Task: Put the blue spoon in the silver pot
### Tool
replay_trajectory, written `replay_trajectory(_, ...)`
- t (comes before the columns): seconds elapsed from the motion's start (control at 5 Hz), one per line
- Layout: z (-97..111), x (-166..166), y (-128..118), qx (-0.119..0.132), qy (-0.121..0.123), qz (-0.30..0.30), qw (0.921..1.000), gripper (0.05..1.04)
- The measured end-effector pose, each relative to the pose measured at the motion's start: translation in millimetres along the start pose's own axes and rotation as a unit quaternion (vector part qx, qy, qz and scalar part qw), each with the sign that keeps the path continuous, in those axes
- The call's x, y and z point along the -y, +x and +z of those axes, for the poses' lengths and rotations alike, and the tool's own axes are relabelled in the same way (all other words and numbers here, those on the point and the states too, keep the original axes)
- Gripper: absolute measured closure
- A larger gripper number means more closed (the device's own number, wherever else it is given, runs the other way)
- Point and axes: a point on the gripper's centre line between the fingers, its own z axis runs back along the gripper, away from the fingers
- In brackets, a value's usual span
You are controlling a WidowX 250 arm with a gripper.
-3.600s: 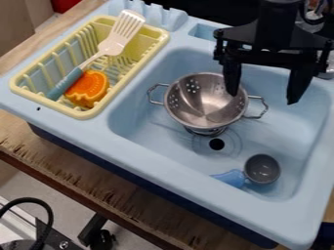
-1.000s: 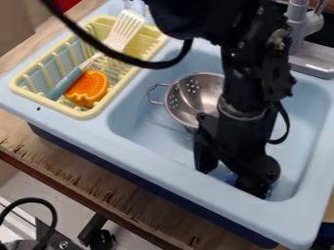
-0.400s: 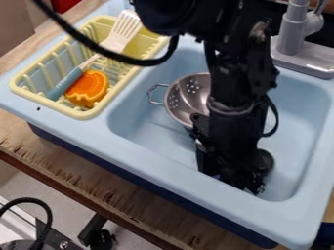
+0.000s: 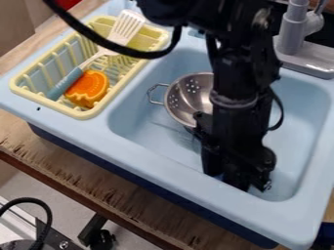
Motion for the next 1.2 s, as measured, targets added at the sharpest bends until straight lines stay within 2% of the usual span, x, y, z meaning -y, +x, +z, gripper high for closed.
replay_trajectory(0.2, 19.5, 5.4, 6.6, 0.02, -0.009, -0.012, 0.9997, 0.726)
replay_trajectory(0.4, 46.7, 1.8, 9.7, 0.066, 0.003, 0.023, 0.9975, 0.726)
replay_trajectory(0.6, 62.6, -19.7, 11.5, 0.067, 0.019, 0.082, 0.9942, 0.726)
replay_trajectory(0.8, 78.8, -51.1, 7.3, 0.066, 0.011, 0.161, 0.9846, 0.726)
replay_trajectory(1.0, 77.9, -76.5, 8.9, 0.047, 0.001, 0.228, 0.9726, 0.726)
replay_trajectory(1.2, 66.9, -90.2, 7.2, 0.025, -0.004, 0.232, 0.9723, 0.726)
